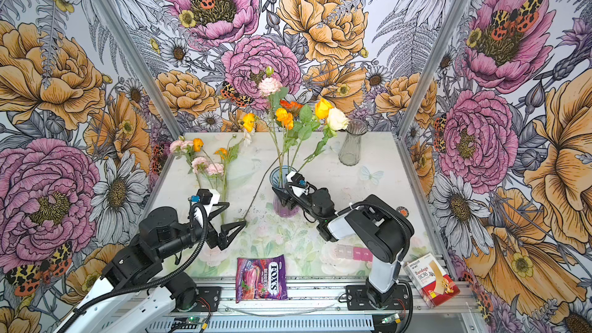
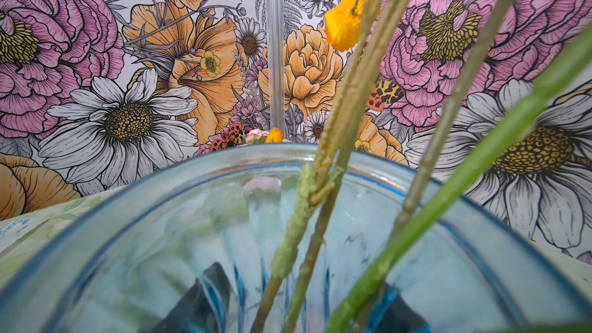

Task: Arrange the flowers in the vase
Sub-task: 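Slide the held blue-purple vase farther from the robot with the right gripper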

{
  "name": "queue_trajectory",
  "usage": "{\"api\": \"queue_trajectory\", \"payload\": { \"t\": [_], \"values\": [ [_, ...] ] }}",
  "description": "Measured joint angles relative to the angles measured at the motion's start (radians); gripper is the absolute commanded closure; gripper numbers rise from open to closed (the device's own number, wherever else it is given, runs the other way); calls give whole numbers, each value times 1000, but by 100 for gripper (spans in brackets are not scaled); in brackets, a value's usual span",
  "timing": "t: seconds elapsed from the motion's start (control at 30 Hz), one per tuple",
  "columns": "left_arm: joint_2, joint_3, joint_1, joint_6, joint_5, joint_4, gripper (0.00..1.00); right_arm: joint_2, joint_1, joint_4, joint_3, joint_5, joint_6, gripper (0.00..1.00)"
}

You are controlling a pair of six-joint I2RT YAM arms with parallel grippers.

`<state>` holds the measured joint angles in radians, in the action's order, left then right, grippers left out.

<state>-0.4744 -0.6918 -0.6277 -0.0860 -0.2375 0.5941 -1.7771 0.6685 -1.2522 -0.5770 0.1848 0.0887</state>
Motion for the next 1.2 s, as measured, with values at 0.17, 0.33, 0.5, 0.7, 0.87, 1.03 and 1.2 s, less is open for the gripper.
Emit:
{"api": "queue_trajectory", "payload": {
  "t": [0.17,0.33,0.5,0.7,0.87,1.03,1.2],
  "values": [
    [0,0,0,0,0,0,1,0,-11,19,-15,-6,8,61],
    [-4,0,1,0,-1,0,1,-1,-37,86,-64,-16,6,61],
    [-12,0,3,0,-2,0,1,-8,-53,153,-153,-28,-18,63],
    [-18,0,5,0,-9,0,1,-32,-71,188,-257,-43,-79,65],
    [-25,0,9,0,-15,0,1,-95,-106,247,-394,-42,-106,67],
    [-30,0,37,0,-34,-2,1,-191,-179,314,-558,-34,-106,67],
    [-58,4,83,0,-78,-16,1,-298,-243,373,-703,-29,-99,67]
  ]
}}
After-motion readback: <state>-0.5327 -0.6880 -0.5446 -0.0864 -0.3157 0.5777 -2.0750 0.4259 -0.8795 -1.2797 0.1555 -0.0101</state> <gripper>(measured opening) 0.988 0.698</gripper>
